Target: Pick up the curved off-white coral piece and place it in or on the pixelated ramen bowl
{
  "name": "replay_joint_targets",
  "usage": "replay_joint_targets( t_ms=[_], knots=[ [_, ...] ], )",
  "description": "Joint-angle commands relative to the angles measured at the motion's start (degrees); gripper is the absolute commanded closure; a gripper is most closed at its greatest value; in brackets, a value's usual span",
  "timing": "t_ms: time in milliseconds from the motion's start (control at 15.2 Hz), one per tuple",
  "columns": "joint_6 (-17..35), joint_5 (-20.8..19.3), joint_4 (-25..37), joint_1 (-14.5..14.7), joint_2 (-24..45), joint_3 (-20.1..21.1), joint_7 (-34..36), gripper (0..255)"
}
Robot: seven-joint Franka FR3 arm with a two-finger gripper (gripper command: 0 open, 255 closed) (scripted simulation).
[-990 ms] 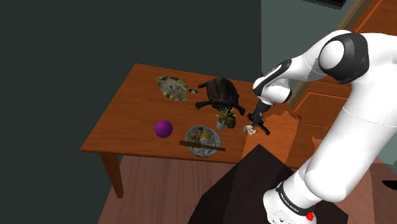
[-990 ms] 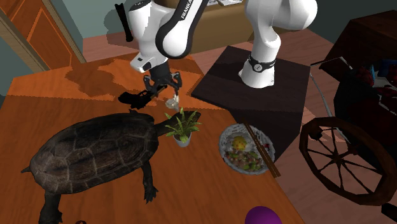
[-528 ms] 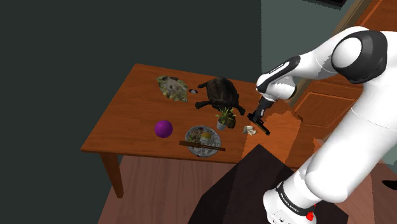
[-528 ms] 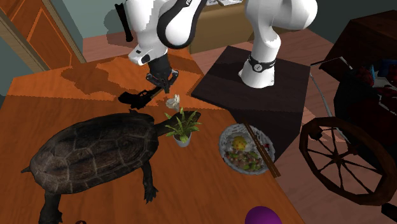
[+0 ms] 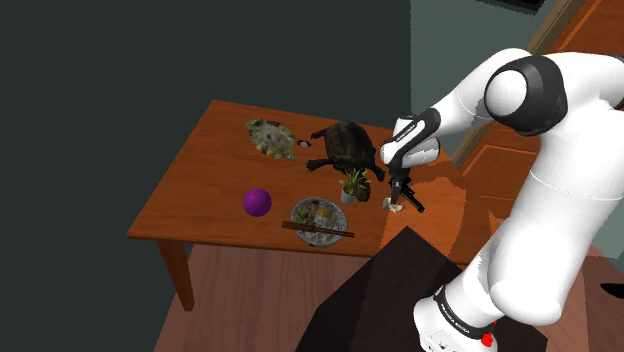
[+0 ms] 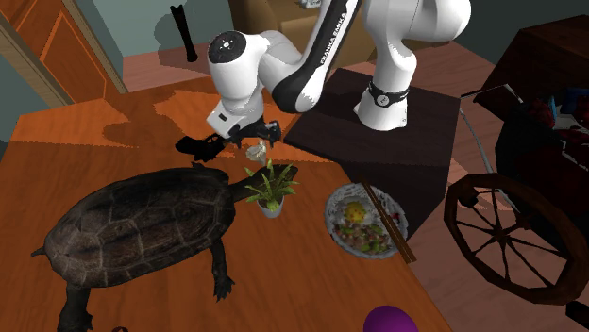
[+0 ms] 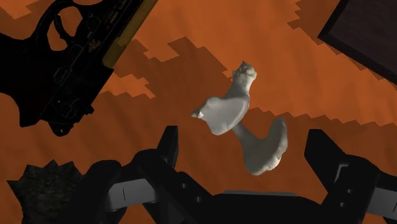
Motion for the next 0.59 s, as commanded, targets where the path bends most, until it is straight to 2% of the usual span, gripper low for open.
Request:
replay_joint_targets(
  t_ms=[0, 198, 528],
  knots=[
    [1.75, 1.11, -0.20, -0.70, 1.87, 0.78, -0.57, 0],
    [3.77, 2.86, -0.38, -2.02, 3.90, 2.12, -1.82, 0],
    [3.77, 2.85, -0.38, -2.03, 3.90, 2.13, -1.81, 0]
  ],
)
